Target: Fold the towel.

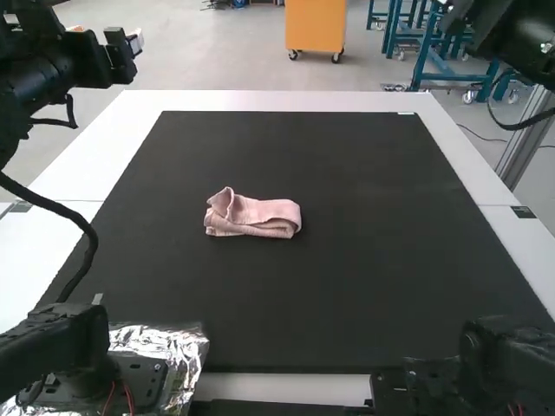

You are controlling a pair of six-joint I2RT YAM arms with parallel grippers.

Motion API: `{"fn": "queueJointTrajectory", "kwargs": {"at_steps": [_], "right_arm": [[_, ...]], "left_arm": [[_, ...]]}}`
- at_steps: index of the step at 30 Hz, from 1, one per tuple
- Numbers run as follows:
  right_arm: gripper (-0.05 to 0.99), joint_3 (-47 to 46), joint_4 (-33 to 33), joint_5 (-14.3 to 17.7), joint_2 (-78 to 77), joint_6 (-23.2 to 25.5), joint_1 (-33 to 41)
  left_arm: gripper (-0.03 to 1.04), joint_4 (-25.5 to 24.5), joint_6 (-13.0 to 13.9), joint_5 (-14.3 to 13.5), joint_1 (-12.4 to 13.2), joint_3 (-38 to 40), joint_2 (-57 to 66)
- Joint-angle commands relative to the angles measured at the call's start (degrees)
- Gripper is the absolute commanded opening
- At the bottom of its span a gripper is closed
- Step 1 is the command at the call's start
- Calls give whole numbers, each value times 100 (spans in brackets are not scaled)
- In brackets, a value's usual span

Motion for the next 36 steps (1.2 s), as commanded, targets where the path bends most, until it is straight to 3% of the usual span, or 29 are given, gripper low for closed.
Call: {"fn": "queueJointTrajectory", "kwargs": {"at_steps": [1,6,10,12,14,15,17,18,20,21,24,27,28,31,32,36], "right_arm": [[92,-273,-141,110,-769,137,-197],[92,-607,-387,383,-2035,295,-452],[92,-879,-220,805,-3019,5,-812],[92,-1099,96,1060,-3547,-250,-953],[92,-1046,-115,1675,-3415,-637,-1076],[92,-1090,-414,1675,-3432,-690,-1102],[92,-1292,-510,1701,-3459,-1349,-1102],[92,-1503,-484,1754,-3450,-1568,-1102],[92,-2022,-211,1965,-3459,-1604,-1094],[92,-2373,131,2053,-3450,-1639,-1094],[92,-3481,1652,2211,-3450,-1902,-1102],[92,-4448,2636,2220,-3450,-1911,-1102],[92,-4738,2847,2167,-3450,-1920,-1102],[92,-5423,3234,2158,-3459,-1946,-1102],[92,-5564,3199,2193,-3459,-1973,-1094],[92,-5546,1212,2272,-3459,-2052,-1138]], "left_arm": [[97,-36,-20,-16,171,-121,-819],[97,43,-47,-43,242,-648,-2093],[97,219,-47,-139,250,-921,-3086],[97,351,-38,-359,250,-1105,-3587],[97,351,-12,-421,250,-1299,-3701],[97,237,-12,-447,268,-1343,-3684],[97,-88,15,-438,259,-1439,-3701],[97,26,32,-429,250,-1589,-3701],[97,536,366,-236,206,-2125,-3701],[97,790,727,10,198,-2432,-3701],[97,1740,1606,247,189,-3329,-3701],[97,2707,1509,239,215,-4129,-3701],[97,2961,1579,124,224,-4392,-3701],[97,3928,1614,-711,224,-5183,-3701],[97,3383,1650,-790,224,-5262,-3701],[97,1678,1403,-790,189,-5183,-3701]]}}
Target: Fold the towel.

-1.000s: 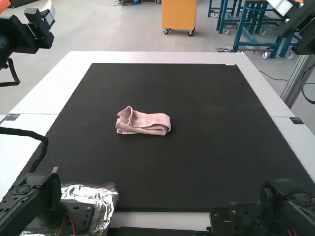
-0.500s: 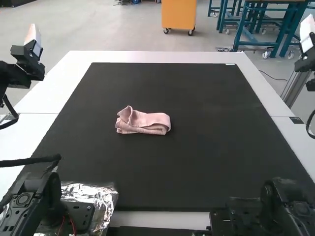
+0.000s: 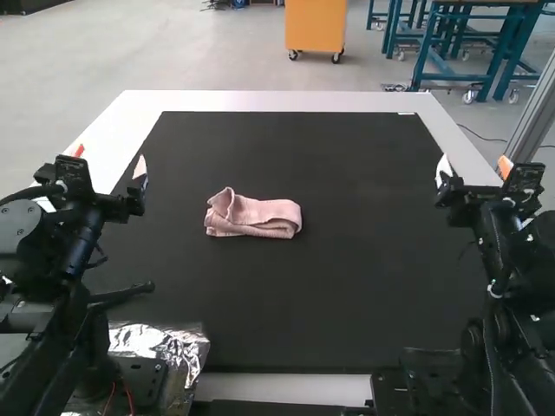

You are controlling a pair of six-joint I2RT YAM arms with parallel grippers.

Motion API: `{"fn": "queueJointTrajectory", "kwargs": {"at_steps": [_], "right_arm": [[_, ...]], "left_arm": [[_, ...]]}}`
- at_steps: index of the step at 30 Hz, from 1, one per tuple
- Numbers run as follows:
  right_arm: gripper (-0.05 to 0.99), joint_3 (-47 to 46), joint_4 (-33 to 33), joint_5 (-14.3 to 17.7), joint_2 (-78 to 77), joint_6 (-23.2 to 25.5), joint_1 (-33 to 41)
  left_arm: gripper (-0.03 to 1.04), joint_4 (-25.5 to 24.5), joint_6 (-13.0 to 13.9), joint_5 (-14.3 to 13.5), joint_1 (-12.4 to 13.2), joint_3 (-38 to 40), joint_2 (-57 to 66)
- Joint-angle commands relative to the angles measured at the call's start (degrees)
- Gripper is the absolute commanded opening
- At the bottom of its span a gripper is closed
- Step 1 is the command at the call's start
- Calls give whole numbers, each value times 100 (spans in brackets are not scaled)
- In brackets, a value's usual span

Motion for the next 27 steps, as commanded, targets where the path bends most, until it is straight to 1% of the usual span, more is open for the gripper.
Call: {"fn": "queueJointTrajectory", "kwargs": {"at_steps": [1,2,3,4,5,6,7,27], "right_arm": [[92,-32,-709,115,-38,-135,-91],[92,-40,-1043,115,-38,-144,-91],[92,-40,-1385,115,-38,-214,-82],[92,-40,-1658,115,-38,-337,-91],[92,-40,-1658,115,-38,-390,-91],[92,-40,-1649,106,-38,-390,-91],[92,-40,-1649,80,-38,-399,-91],[92,-40,-1658,71,-47,-399,-82]], "left_arm": [[97,-614,-50,-252,-25,-34,-38],[97,-983,-235,-243,-25,-34,-38],[97,-1168,-428,-199,-25,-34,-38],[97,-1203,-437,29,-34,-34,-38],[97,-1238,-472,152,-25,-34,-38],[97,-1291,-569,152,-25,-43,-38],[97,-1300,-604,152,-25,-34,-38],[97,-1300,-613,152,1,-34,-38]]}}
